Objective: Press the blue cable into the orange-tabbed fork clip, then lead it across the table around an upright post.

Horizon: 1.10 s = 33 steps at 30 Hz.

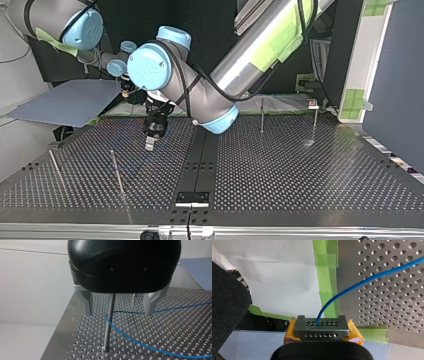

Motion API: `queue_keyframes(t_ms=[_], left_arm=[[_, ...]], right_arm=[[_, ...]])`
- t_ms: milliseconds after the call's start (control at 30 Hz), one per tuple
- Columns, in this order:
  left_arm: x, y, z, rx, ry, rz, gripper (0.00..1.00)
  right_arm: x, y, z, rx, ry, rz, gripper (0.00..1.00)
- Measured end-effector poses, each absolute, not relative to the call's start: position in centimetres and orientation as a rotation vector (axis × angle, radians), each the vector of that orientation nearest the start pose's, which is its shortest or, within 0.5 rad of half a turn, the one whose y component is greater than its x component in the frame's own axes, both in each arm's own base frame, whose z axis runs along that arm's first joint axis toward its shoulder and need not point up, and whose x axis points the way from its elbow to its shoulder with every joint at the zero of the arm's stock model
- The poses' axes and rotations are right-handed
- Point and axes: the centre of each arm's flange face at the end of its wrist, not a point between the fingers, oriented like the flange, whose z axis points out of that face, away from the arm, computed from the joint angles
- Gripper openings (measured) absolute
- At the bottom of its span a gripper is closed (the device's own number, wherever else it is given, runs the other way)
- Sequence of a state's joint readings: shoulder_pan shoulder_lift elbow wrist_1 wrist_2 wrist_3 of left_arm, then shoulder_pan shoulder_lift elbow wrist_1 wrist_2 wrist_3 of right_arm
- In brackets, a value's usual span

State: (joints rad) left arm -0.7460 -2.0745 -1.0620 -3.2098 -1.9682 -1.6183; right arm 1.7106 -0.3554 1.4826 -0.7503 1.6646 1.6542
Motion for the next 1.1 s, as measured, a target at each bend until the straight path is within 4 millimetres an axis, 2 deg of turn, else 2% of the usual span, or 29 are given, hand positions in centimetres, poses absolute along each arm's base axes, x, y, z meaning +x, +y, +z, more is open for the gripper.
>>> queue_keyframes(t_ms=[200,467,633,800,933,1100], left_arm=[[43.8,-53.3,43.2,0.253,1.609,-0.286,1.0],[44.4,-53.3,43.5,0.148,1.579,-0.329,1.0],[44.8,-54.2,41.6,0.139,1.61,-0.375,1.0],[45.0,-56.2,40.1,0.151,1.635,-0.456,1.0],[44.7,-57.6,41.2,0.149,1.618,-0.541,1.0],[44.8,-58.3,43.7,0.113,1.579,-0.635,1.0]], right_arm=[[21.2,-59.8,-17.3,1.49,-1.495,1.06,0.0],[21.3,-59.8,-17.3,1.491,-1.494,1.062,0.0],[21.3,-59.8,-17.3,1.492,-1.493,1.063,0.0],[21.3,-59.8,-17.3,1.49,-1.495,1.064,0.0],[21.3,-59.8,-17.3,1.49,-1.495,1.065,0.0],[21.4,-59.8,-17.3,1.49,-1.496,1.065,0.0]])
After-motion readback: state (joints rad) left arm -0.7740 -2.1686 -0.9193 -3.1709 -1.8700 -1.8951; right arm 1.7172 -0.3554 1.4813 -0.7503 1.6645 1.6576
